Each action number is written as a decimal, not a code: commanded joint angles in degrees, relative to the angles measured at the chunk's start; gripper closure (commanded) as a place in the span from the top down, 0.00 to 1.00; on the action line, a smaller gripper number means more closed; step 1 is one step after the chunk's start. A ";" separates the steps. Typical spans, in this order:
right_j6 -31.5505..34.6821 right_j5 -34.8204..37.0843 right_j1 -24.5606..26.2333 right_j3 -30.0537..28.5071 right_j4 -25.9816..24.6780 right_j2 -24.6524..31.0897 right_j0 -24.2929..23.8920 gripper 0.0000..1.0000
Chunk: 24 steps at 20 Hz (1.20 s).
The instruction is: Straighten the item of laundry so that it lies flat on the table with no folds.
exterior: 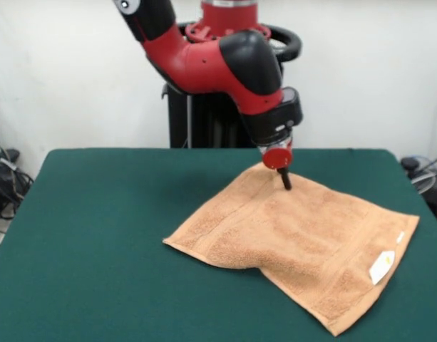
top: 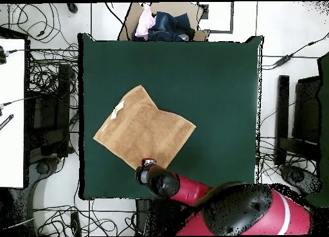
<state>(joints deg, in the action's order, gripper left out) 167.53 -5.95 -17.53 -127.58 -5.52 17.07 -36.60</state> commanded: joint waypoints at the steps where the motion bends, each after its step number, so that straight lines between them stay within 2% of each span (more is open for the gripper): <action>1: 2.94 0.47 4.51 -0.78 -1.19 2.32 0.10 1.00; 9: 6.14 -3.50 5.46 -2.05 0.25 3.82 2.71 1.00; 12: 6.30 -2.94 4.82 -2.93 0.65 4.62 1.92 1.00; 17: 5.50 -4.15 7.70 -1.74 0.00 4.36 1.30 1.00; 22: 5.49 -3.82 7.12 -1.66 0.63 4.73 1.61 1.00; 24: 5.71 -2.31 4.77 -2.39 1.68 5.17 1.91 1.00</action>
<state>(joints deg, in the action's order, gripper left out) 167.53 -5.93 -12.63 -133.34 -5.66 17.49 -35.96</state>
